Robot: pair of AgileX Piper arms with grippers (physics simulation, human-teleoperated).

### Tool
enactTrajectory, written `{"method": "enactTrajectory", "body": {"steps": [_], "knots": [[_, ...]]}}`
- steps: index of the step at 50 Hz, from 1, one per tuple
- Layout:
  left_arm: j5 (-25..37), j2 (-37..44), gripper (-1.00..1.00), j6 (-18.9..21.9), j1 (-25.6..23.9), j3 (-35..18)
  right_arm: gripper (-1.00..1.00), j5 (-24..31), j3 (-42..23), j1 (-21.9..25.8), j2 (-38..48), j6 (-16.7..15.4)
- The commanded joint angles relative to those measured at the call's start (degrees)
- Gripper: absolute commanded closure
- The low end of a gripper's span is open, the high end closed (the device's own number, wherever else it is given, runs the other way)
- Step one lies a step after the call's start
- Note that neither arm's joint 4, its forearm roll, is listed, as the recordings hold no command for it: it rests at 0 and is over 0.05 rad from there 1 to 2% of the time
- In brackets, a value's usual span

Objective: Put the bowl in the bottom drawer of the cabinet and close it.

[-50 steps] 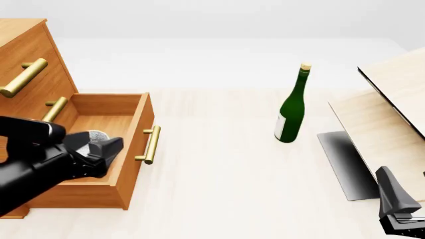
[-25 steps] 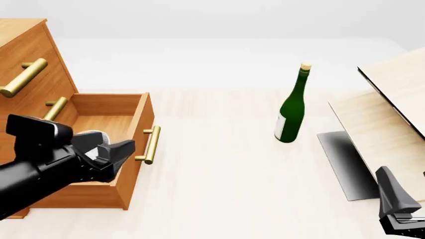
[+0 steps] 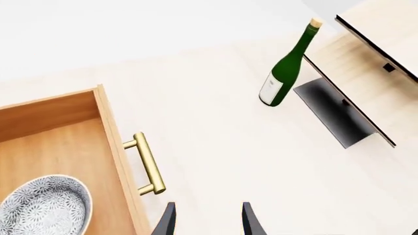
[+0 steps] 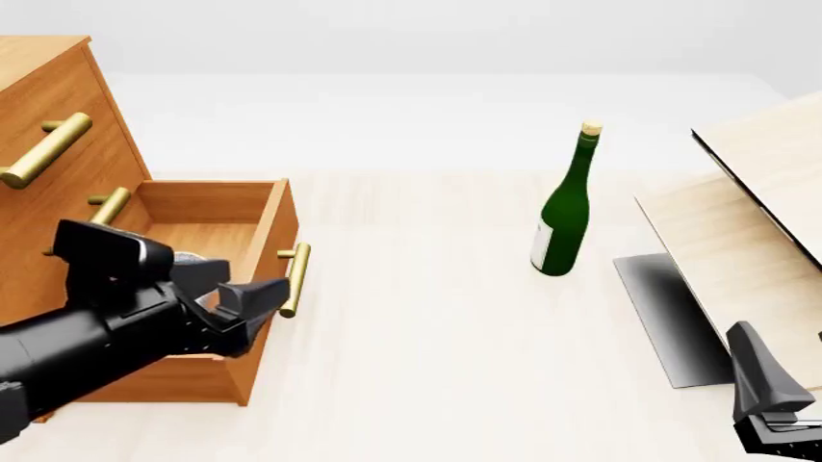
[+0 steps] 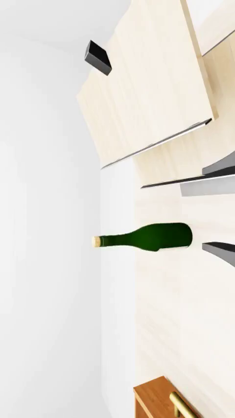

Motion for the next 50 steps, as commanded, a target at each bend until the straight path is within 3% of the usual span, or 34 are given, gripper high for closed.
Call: {"method": "enactTrajectory", "body": {"steps": [1, 50], "knots": [[-1.14, 1.56, -1.0, -1.91, -1.89, -0.36, -1.0, -0.03, 0.0, -0.01, 0.02, -0.02], [-6.59, 11.85, -1.0, -6.58, -8.93, -0.38, -1.0, -0.02, 0.0, -0.02, 0.03, -0.02]]}}
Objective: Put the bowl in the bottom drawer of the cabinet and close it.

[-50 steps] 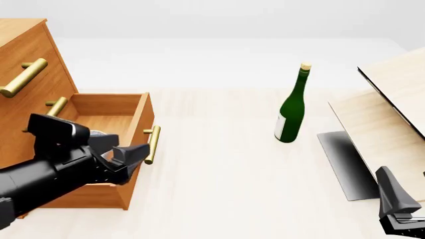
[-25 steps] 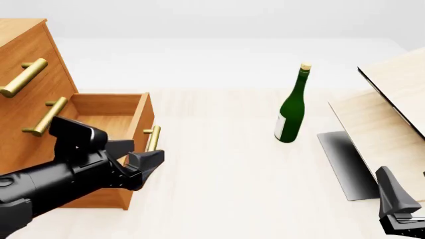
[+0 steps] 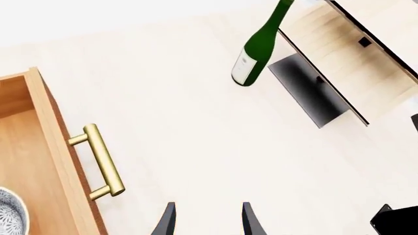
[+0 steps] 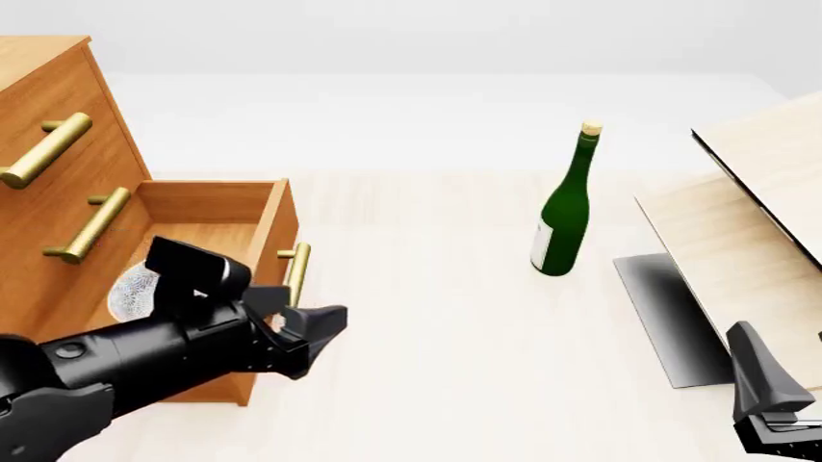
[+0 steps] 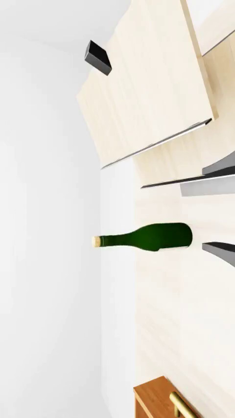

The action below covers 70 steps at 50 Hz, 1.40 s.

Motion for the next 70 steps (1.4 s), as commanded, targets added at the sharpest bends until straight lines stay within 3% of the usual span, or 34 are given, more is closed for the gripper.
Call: {"method": "enactTrajectory", "body": {"steps": [1, 44, 70], "knots": [[-0.99, 1.65, -1.0, -1.8, -0.75, -0.01, -1.0, -0.03, 0.0, -0.02, 0.01, -0.02], [-6.39, 11.57, -1.0, -6.41, -2.31, 1.65, -1.0, -0.02, 0.0, -0.01, 0.02, -0.02], [-10.15, 20.07, -1.0, -9.88, -0.35, 1.98, -1.0, -0.02, 0.0, 0.0, 0.02, -0.02]]}}
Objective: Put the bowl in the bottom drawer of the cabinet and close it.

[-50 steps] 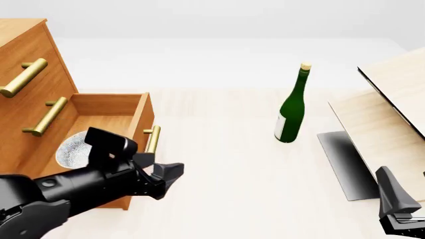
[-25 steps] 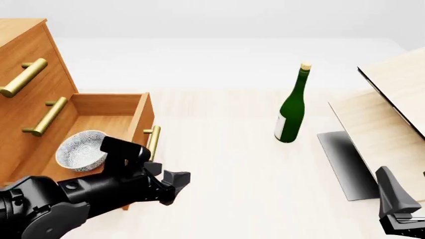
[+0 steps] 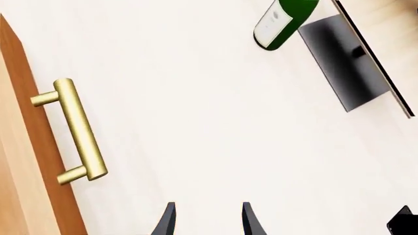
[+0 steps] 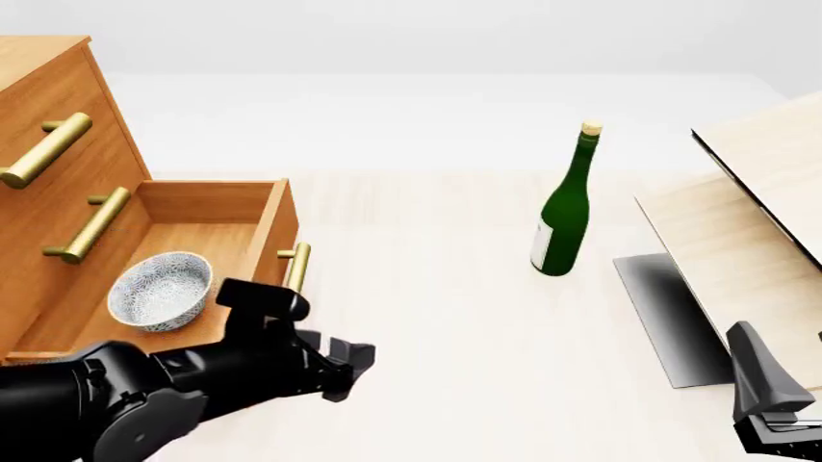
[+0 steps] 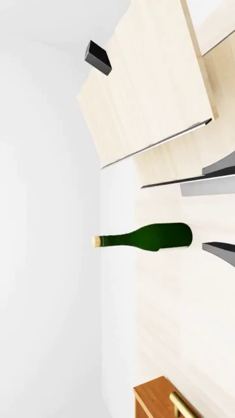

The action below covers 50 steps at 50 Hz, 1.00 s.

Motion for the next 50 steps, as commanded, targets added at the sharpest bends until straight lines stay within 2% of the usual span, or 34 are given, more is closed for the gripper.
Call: {"method": "enactTrajectory", "body": {"steps": [1, 28, 50], "knots": [[-1.43, 3.06, -1.0, -2.75, 1.15, 0.26, -1.0, -0.02, 0.0, -0.02, 0.02, -0.01], [-2.97, 8.37, -1.0, -7.04, 3.22, 1.13, -1.0, -0.02, 0.0, 0.0, 0.02, -0.03], [-2.42, 8.21, -1.0, -6.76, 7.88, 1.82, -1.0, -0.02, 0.0, -0.02, 0.02, -0.02]]}}
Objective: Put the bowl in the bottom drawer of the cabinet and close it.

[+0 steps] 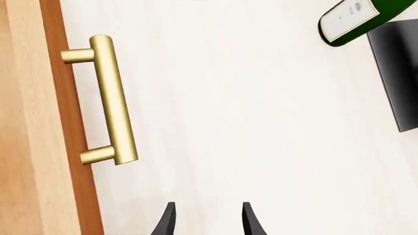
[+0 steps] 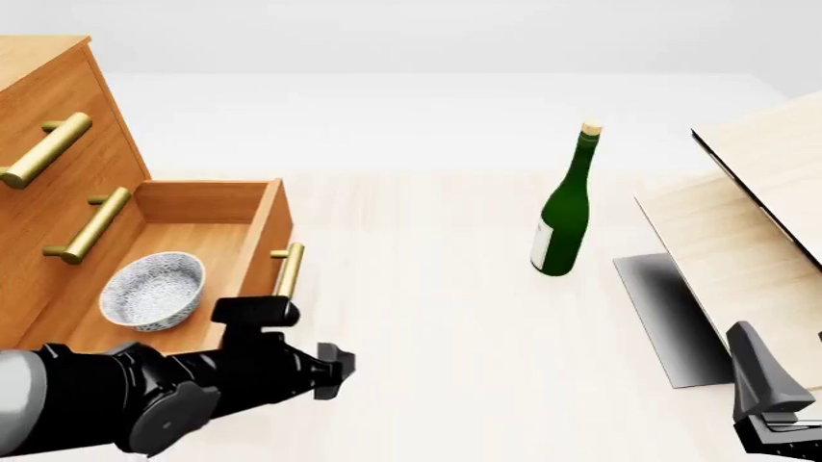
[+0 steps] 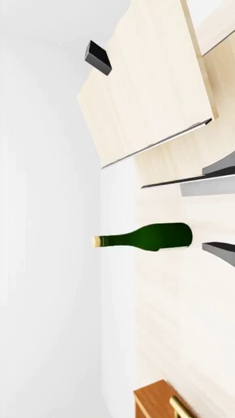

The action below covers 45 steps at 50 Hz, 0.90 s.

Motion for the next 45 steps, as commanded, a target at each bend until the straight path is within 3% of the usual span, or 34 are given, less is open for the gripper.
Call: {"method": "enactTrajectory", "body": {"steps": [1, 7, 45], "knots": [[0.51, -0.85, -1.0, -1.06, 2.8, 0.54, -1.0, -0.02, 0.0, -0.02, 0.02, -0.03], [0.4, -0.61, -1.0, -1.99, 5.02, 1.4, -1.0, -0.03, 0.0, -0.02, 0.01, -0.03], [2.22, -3.74, -1.0, 2.21, 14.11, 3.5, -1.0, -0.03, 0.0, -0.01, 0.02, -0.02]]}}
